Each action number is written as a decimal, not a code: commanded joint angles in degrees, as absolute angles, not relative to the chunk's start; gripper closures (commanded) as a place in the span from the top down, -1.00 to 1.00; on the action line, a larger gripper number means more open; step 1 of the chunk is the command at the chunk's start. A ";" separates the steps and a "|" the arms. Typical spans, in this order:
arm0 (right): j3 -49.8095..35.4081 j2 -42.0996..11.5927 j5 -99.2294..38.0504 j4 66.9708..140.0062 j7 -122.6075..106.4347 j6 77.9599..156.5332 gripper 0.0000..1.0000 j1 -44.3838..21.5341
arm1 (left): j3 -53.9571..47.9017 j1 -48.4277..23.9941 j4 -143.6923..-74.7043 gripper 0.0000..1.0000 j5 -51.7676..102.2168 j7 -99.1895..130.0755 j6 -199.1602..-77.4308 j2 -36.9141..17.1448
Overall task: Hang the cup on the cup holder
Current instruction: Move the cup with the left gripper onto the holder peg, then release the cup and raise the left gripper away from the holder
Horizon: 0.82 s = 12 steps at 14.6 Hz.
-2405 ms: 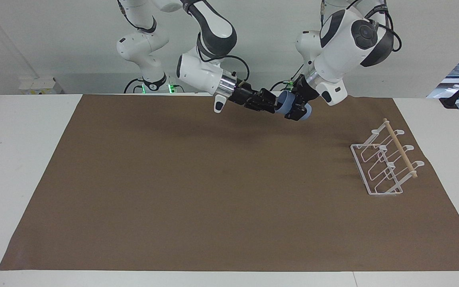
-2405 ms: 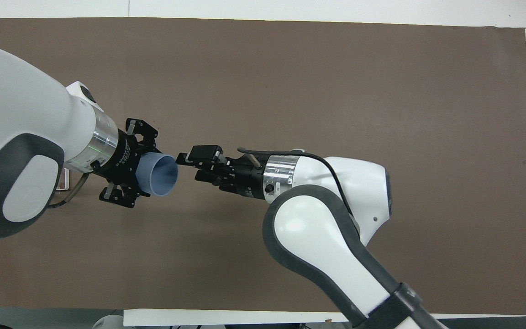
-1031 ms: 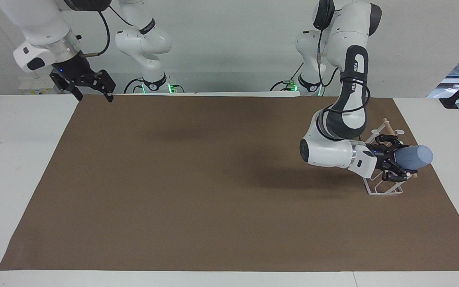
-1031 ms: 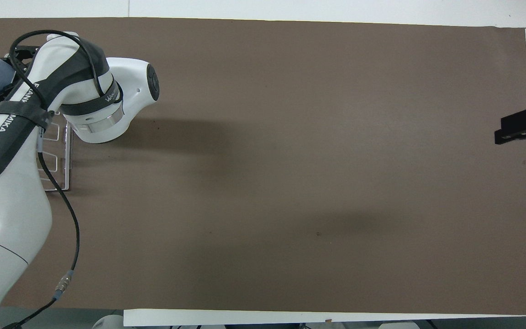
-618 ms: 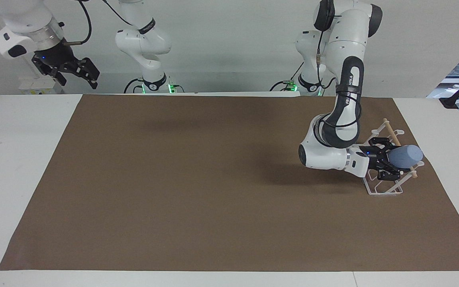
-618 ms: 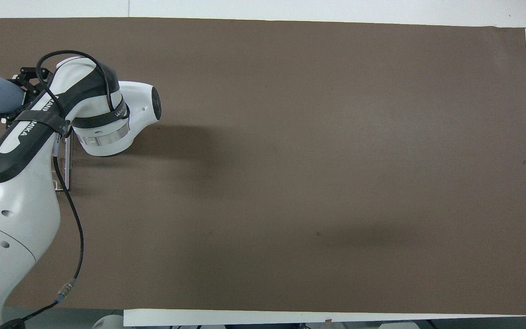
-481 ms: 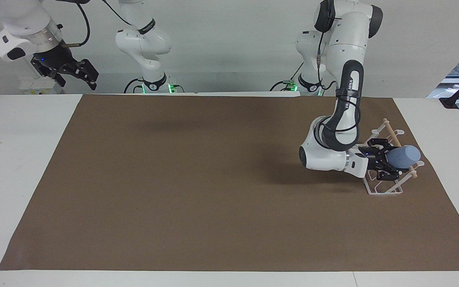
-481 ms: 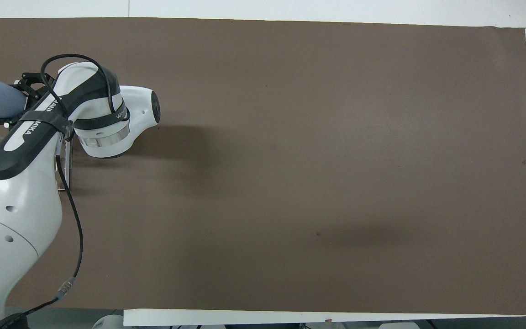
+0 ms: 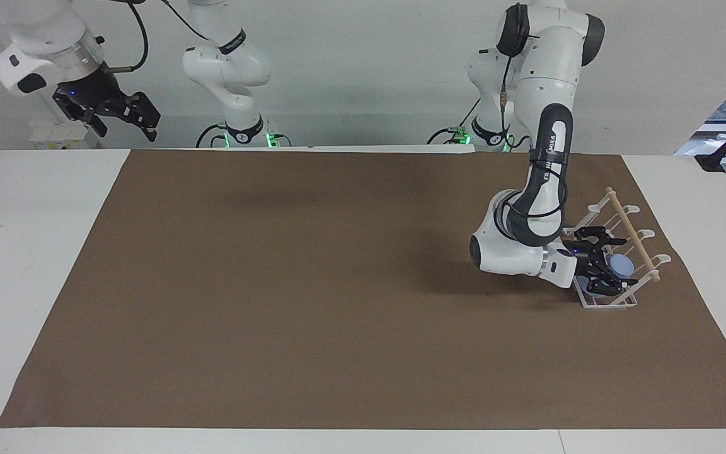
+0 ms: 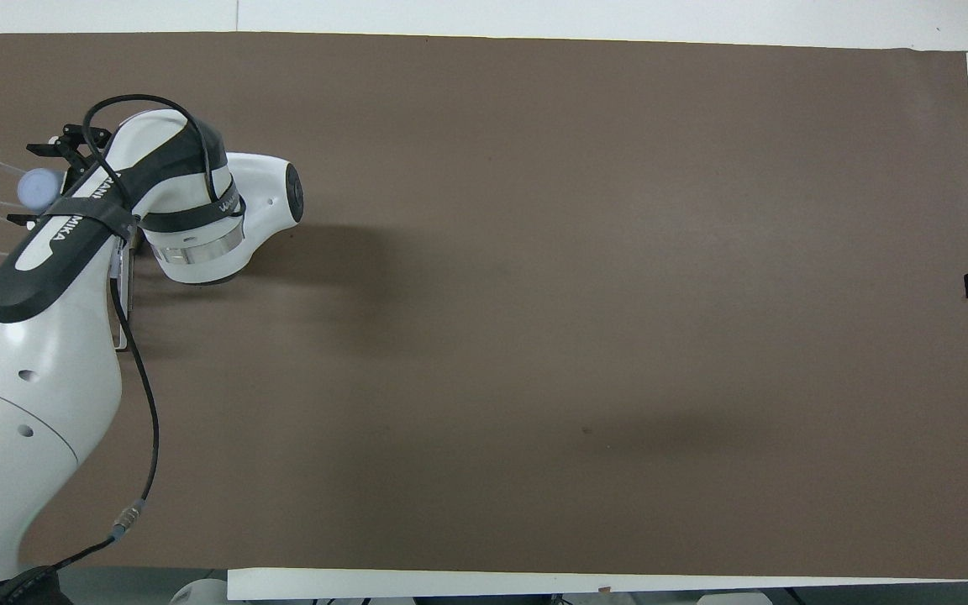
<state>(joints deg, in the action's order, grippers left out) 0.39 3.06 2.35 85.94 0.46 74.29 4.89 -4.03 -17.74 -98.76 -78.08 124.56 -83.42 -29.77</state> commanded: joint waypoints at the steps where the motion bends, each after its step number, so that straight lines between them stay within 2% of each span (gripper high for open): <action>1: -0.35 3.60 2.64 85.96 -0.44 73.74 0.98 5.27 | -4.13 -18.72 -95.19 0.98 -72.61 116.15 -83.41 -26.37; 3: -0.35 3.60 2.37 85.96 -0.53 73.92 0.98 4.92 | -4.22 -18.20 -94.31 0.98 -70.16 110.15 -84.10 -23.57; 7: -0.26 3.60 2.29 85.96 -1.23 73.56 0.98 5.01 | -4.22 -15.04 -96.15 0.99 -49.62 89.88 -91.47 -13.73; 12: -0.18 3.78 2.29 86.13 -2.20 72.34 0.98 5.36 | -4.22 -8.36 -95.98 0.99 -28.78 64.82 -92.46 -12.13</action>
<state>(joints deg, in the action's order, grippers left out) -0.12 3.19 2.35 85.94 -0.64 73.39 4.76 -3.98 -11.44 -94.44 -35.54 72.48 -90.46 -13.27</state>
